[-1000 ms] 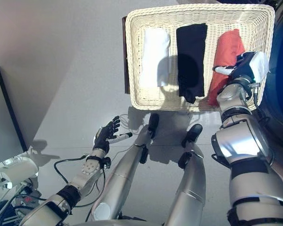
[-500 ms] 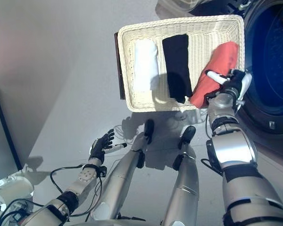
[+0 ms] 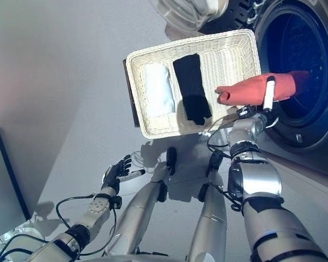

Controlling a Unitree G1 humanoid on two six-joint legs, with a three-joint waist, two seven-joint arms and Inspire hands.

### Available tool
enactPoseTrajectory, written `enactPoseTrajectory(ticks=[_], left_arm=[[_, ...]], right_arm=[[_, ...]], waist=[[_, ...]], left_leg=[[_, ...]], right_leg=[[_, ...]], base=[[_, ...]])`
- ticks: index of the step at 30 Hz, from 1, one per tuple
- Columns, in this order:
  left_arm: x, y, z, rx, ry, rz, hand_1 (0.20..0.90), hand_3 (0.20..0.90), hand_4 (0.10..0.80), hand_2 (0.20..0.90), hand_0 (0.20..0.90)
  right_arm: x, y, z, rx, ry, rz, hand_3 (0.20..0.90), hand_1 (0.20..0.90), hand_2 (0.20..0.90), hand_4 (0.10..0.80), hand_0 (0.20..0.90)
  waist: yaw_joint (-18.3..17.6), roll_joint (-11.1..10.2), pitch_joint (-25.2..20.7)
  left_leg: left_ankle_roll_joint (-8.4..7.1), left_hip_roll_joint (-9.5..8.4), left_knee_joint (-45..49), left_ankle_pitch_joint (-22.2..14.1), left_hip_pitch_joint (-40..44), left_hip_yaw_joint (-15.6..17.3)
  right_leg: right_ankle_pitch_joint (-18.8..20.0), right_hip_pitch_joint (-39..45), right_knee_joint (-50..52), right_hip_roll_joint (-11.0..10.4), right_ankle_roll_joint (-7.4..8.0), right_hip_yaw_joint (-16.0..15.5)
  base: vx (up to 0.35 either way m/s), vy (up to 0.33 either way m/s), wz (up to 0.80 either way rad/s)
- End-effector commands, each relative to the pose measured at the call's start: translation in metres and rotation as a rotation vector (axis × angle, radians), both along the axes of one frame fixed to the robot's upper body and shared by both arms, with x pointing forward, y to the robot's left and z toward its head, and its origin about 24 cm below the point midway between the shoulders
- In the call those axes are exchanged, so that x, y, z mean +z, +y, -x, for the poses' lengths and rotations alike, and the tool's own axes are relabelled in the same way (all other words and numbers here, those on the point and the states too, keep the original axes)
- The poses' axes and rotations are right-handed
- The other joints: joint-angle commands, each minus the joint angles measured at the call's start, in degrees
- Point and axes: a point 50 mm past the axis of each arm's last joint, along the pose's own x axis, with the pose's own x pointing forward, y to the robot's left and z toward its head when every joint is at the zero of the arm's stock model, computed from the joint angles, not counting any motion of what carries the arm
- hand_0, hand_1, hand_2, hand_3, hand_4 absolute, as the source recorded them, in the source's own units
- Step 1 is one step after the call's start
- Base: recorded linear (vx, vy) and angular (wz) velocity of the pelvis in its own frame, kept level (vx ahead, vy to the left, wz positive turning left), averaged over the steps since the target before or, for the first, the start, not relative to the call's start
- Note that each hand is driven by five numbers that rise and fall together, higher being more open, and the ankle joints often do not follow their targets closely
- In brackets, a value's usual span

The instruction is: Pick up the clothes and place them into the washing machine

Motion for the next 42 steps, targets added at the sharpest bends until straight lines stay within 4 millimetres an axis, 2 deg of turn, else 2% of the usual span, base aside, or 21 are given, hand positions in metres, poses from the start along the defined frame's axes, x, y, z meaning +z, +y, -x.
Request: enactPoseTrajectory(ticks=[1,3,4,5,6,7,8,9,10,11,12,15,20,24,25,31,42], left_arm=[[-0.015,0.002,0.025,0.038,0.044,0.034,0.900,0.900,0.800,0.900,0.900],[-0.016,0.003,0.027,0.046,0.049,0.036,0.900,0.900,0.800,0.900,0.900],[-0.017,0.005,0.029,0.057,0.050,0.041,0.900,0.900,0.800,0.900,0.900],[-0.017,0.004,0.029,0.056,0.049,0.043,0.900,0.900,0.800,0.900,0.900],[-0.019,0.007,0.033,0.067,0.057,0.043,0.900,0.900,0.800,0.900,0.900],[-0.019,0.007,0.033,0.070,0.057,0.043,0.900,0.900,0.800,0.900,0.900],[-0.019,0.007,0.033,0.070,0.057,0.044,0.900,0.900,0.800,0.900,0.900],[-0.019,0.011,0.035,0.076,0.055,0.034,0.900,0.900,0.800,0.900,0.900],[-0.019,0.010,0.035,0.075,0.054,0.035,0.900,0.900,0.800,0.900,0.900],[-0.019,0.011,0.036,0.082,0.050,0.035,0.900,0.900,0.800,0.900,0.900],[-0.019,0.012,0.036,0.091,0.051,0.037,0.900,0.900,0.800,0.900,0.900],[-0.019,0.013,0.037,0.103,0.054,0.049,0.900,0.900,0.800,0.900,0.900],[-0.022,0.006,0.039,0.082,0.072,0.081,0.900,0.900,0.800,0.900,0.900],[-0.024,0.003,0.040,0.068,0.084,0.095,0.900,0.900,0.800,0.900,0.900],[-0.025,0.002,0.041,0.060,0.095,0.094,0.900,0.900,0.800,0.900,0.900],[-0.028,0.001,0.043,0.057,0.119,0.093,0.900,0.900,0.800,0.900,0.900],[-0.028,0.006,0.043,0.073,0.119,0.078,0.900,0.900,0.800,0.900,0.900]], right_arm=[[0.065,-0.044,0.013,-0.163,-0.194,0.152,0.200,0.200,0.200,0.300,0.200],[0.089,-0.057,0.020,-0.213,-0.245,0.183,0.200,0.200,0.200,0.300,0.200],[0.113,-0.068,0.028,-0.271,-0.305,0.218,0.200,0.200,0.200,0.300,0.200],[0.115,-0.068,0.028,-0.273,-0.304,0.220,0.200,0.200,0.200,0.300,0.200],[0.140,-0.078,0.040,-0.351,-0.364,0.250,0.200,0.200,0.200,0.300,0.200],[0.149,-0.081,0.045,-0.382,-0.385,0.257,0.200,0.200,0.200,0.300,0.200],[0.150,-0.080,0.045,-0.384,-0.383,0.259,0.200,0.200,0.200,0.300,0.200],[0.169,-0.091,0.058,-0.452,-0.405,0.301,0.200,0.200,0.200,0.300,0.200],[0.171,-0.091,0.059,-0.454,-0.404,0.304,0.200,0.200,0.200,0.300,0.200],[0.185,-0.086,0.061,-0.457,-0.456,0.328,0.499,0.499,0.499,0.514,0.499],[0.185,-0.086,0.060,-0.448,-0.447,0.342,0.900,0.900,0.900,0.800,0.900],[0.185,-0.083,0.056,-0.424,-0.435,0.349,0.900,0.900,0.900,0.800,0.900],[0.162,-0.072,0.037,-0.329,-0.354,0.330,0.900,0.900,0.900,0.800,0.900],[0.147,-0.070,0.030,-0.287,-0.298,0.321,0.900,0.900,0.900,0.800,0.900],[0.138,-0.066,0.026,-0.261,-0.273,0.310,0.900,0.900,0.900,0.800,0.900],[0.119,-0.051,0.013,-0.193,-0.230,0.274,0.900,0.900,0.900,0.800,0.900],[0.109,-0.038,0.005,-0.128,-0.187,0.305,0.900,0.900,0.900,0.800,0.900]], waist=[[1.3,3.7,-3.5],[1.3,4.2,-3.8],[1.3,4.6,-4.1],[1.4,4.7,-4.1],[1.3,5.1,-4.4],[1.3,5.3,-4.5],[1.3,5.3,-4.6],[1.2,5.6,-5.1],[1.3,5.6,-5.1],[1.0,5.8,-5.3],[1.0,5.7,-5.5],[1.1,5.9,-5.8],[0.9,6.3,-6.2],[0.9,6.5,-6.5],[0.9,6.6,-6.6],[0.7,6.2,-6.6],[0.5,5.5,-6.0]], left_leg=[[-7.07,1.72,0.2,-2.9,-0.3,-3.5],[-7.12,1.69,0.1,-3.0,-0.3,-3.3],[-7.19,1.73,-0.1,-2.9,-0.4,-3.3],[-7.19,1.75,-0.1,-2.9,-0.5,-3.2],[-7.25,1.73,-0.2,-2.9,-0.5,-3.2],[-7.25,1.73,-0.2,-2.9,-0.6,-3.1],[-7.24,1.74,-0.3,-2.9,-0.6,-3.1],[-7.30,1.57,-0.4,-3.0,-0.5,-2.8],[-7.29,1.58,-0.4,-3.0,-0.6,-2.7],[-7.25,1.45,-0.5,-3.1,-0.5,-2.4],[-7.21,1.43,-0.6,-3.2,-0.5,-2.1],[-7.16,1.48,-0.6,-3.3,-0.3,-1.6],[-7.14,1.38,-0.6,-3.5,0.2,-1.0],[-7.16,1.39,-0.8,-3.4,0.5,-0.9],[-7.17,1.39,-0.8,-3.5,0.6,-0.9],[-7.24,1.36,-1.1,-3.3,0.5,-0.9],[-7.24,1.57,-0.8,-3.1,0.2,-0.9]], right_leg=[[-6.0,5.7,-0.6,0.4,1.00,-0.5],[-6.0,5.6,-0.7,0.5,0.99,-0.1],[-6.0,5.4,-0.9,0.5,0.99,0.1],[-6.0,5.3,-0.9,0.5,0.99,0.1],[-6.0,5.0,-0.9,0.5,1.03,0.5],[-6.0,4.9,-0.8,0.5,1.06,0.6],[-6.0,4.8,-0.8,0.5,1.06,0.7],[-5.9,4.6,-0.8,0.4,1.15,1.0],[-5.9,4.5,-0.8,0.4,1.16,1.1],[-5.7,4.2,-0.8,0.5,1.21,1.5],[-5.5,4.1,-1.0,0.5,1.29,1.7],[-5.2,3.9,-1.2,0.5,1.32,2.2],[-4.7,4.3,-2.0,0.7,1.27,2.8],[-4.5,4.8,-2.5,0.6,1.25,2.8],[-4.5,4.9,-2.5,0.6,1.18,2.8],[-4.3,5.1,-2.8,0.8,0.93,2.7],[-3.9,5.1,-2.8,1.0,0.75,2.7]], base=[[0.000,0.000,0.00],[0.011,0.003,-0.04],[0.015,0.009,-0.07],[0.021,0.001,-0.07],[0.017,0.009,-0.05],[0.017,0.009,-0.07],[0.021,0.035,-0.08],[0.016,0.031,-0.09],[0.027,0.065,-0.11],[0.015,0.045,-0.09],[0.017,0.054,-0.07],[0.010,0.021,-0.10],[0.011,0.017,-0.14],[0.001,-0.001,-0.03],[0.000,0.000,0.00],[0.000,0.000,0.00],[0.000,0.000,0.00]])
